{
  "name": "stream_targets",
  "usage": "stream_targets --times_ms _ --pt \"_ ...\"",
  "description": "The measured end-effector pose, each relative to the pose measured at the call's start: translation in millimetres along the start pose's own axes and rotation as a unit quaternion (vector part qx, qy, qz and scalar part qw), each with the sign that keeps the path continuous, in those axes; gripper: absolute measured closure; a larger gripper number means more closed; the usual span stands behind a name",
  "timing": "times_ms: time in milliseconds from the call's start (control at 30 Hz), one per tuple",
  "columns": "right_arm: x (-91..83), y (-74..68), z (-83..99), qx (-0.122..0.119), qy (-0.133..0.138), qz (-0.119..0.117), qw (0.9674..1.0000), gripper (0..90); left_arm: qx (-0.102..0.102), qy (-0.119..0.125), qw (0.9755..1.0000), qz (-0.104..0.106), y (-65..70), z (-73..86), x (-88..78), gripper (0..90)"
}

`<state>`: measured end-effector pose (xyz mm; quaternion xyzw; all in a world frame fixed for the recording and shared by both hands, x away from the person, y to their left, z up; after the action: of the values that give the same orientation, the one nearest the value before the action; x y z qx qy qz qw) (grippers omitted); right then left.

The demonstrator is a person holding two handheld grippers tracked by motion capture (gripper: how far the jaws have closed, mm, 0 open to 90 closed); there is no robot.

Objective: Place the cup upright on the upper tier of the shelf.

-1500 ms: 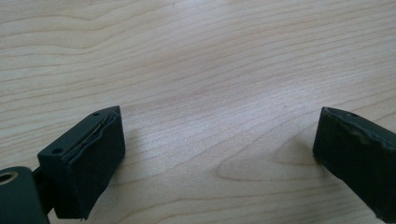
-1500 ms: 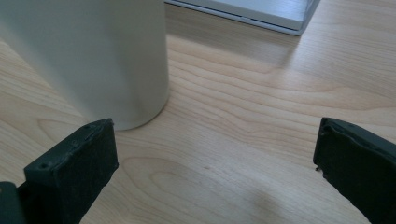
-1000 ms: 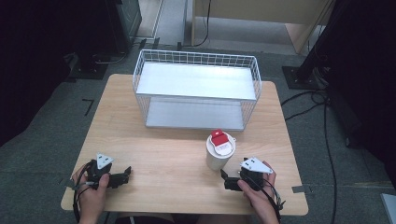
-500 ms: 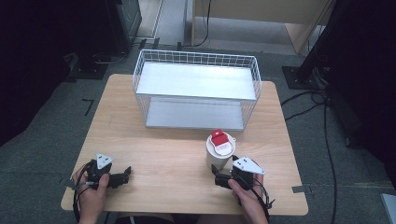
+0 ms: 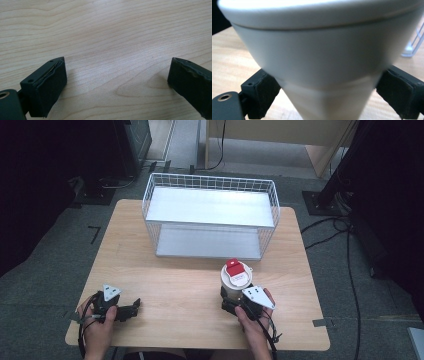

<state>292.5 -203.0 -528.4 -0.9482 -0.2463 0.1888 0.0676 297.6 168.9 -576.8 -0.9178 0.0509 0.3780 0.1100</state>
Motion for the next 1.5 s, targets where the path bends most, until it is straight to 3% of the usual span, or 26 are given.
stream_targets --times_ms 300,433,700,833,967,1500 --pt "10.9 1.5 -2.2 0.011 0.043 -0.009 0.9990 5.2 -0.001 0.000 1.0000 0.000 0.1 0.0 0.0 2.8" --pt "19.4 3.1 0.7 0.000 0.058 0.017 0.9981 6.6 -0.002 0.000 1.0000 0.001 0.1 0.0 -0.1 2.8" --pt "15.4 0.7 -3.7 -0.007 0.083 0.010 0.9964 7.8 -0.001 0.000 1.0000 0.001 0.1 0.0 -0.1 2.8" --pt "10.1 1.5 -8.8 0.004 0.101 0.007 0.9949 7.8 -0.003 0.000 1.0000 0.001 0.0 0.0 -0.1 2.8" --pt "4.6 0.8 -17.2 0.011 0.115 0.004 0.9933 7.8 -0.004 0.000 1.0000 0.002 0.1 -0.1 -0.2 2.8" --pt "-1.2 -16.7 -74.6 -0.021 0.143 -0.015 0.9894 7.7 -0.001 -0.001 1.0000 0.000 0.3 0.0 -0.1 2.8"
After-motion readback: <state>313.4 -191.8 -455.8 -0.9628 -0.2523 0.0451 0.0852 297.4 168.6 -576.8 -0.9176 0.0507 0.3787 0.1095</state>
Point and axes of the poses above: each handheld gripper's, and its own axes: x roughly forward along the jaws, z roughly out of its underside, y roughly to its right, the point moved 8 cm from there along x, roughly forward along the jaws, and after that the axes turned 12 degrees about -z, right-handed, at the moved point
